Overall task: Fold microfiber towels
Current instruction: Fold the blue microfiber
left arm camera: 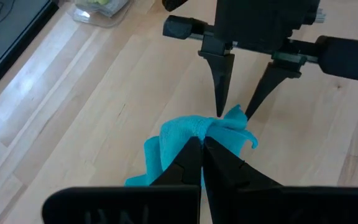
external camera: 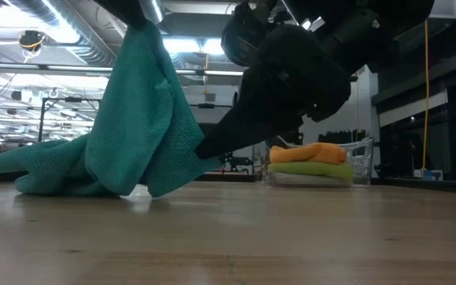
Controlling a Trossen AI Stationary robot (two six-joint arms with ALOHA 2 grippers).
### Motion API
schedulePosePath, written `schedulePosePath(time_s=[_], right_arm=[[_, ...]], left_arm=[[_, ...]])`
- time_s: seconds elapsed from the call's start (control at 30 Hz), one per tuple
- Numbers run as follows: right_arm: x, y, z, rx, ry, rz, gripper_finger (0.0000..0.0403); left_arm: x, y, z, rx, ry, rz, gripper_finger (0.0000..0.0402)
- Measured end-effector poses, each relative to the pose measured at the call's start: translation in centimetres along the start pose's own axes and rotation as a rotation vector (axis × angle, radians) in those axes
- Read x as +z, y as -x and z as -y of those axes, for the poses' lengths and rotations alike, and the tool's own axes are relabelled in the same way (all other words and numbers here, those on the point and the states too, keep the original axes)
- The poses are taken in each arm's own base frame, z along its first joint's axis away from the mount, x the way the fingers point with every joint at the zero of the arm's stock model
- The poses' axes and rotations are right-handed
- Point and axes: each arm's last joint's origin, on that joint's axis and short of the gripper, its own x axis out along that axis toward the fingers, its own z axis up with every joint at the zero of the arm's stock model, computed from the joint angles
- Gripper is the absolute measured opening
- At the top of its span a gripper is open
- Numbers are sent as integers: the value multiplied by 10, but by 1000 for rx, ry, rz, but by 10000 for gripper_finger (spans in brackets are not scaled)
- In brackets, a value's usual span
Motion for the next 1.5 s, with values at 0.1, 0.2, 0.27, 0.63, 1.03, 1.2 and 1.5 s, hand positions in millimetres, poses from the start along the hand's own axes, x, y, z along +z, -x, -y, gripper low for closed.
schedulePosePath(time_s=[0.1, 0.2, 0.27, 0.63, 1.03, 1.2, 1.5], right_arm=[[1, 0, 0, 1, -2, 10, 130], [2, 0, 0, 2, -3, 16, 129], [1, 0, 0, 2, -3, 15, 129], [1, 0, 0, 1, -26, 11, 103], [-5, 10, 5, -113, -37, -103, 6], [-7, 40, 15, -350, -58, -262, 4], [60, 108, 10, -573, 63, -247, 2]], left_arm=[[0, 0, 0, 7, 2, 14, 0], [1, 0, 1, 4, 8, 24, 0], [1, 0, 1, 2, 12, 28, 0], [1, 0, 1, 2, 11, 28, 0], [0, 2, 2, -8, 9, 21, 11], [-1, 6, 1, -21, 8, 21, 26], [0, 6, 2, -31, 27, 21, 45]])
